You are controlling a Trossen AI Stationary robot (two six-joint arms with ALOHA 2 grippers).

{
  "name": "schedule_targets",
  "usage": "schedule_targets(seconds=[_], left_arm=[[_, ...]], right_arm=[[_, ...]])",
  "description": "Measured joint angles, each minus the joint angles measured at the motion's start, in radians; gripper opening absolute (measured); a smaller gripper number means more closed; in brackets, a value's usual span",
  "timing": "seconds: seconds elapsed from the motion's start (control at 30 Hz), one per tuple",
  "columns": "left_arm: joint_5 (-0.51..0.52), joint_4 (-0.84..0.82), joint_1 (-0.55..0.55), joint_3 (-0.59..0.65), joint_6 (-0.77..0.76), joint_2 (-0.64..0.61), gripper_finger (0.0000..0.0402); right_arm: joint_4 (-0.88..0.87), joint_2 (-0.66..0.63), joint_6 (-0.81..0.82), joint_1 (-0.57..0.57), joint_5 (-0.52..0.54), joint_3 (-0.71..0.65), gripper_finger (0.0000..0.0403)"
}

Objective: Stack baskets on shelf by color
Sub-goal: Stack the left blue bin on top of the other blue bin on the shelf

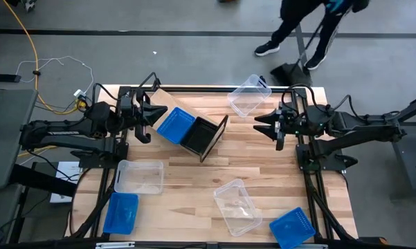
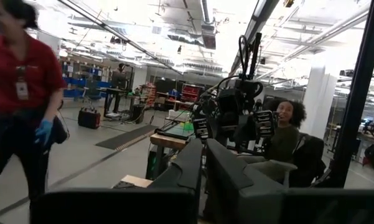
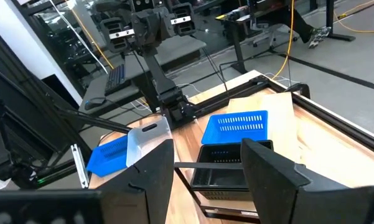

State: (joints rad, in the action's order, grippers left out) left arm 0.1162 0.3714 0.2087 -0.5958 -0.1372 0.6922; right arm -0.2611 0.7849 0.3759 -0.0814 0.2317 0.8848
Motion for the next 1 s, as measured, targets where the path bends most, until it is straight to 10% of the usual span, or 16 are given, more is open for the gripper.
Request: schedule_targets(seconds=[0.57,1.0], left_arm=[[-0.001,-0.394,-0.036,-0.307,0.150,0.212,0.0169],[-0.006,-0.653,-0.037,-0.439,0.186,0.258,0.0189]], right_arm=[[-0.004,-0.001,0.000,0.000,-0.008,0.000,0.0174],[-0.004,-0.001,0.008,0.000,-0.002,0.000,0.0174]])
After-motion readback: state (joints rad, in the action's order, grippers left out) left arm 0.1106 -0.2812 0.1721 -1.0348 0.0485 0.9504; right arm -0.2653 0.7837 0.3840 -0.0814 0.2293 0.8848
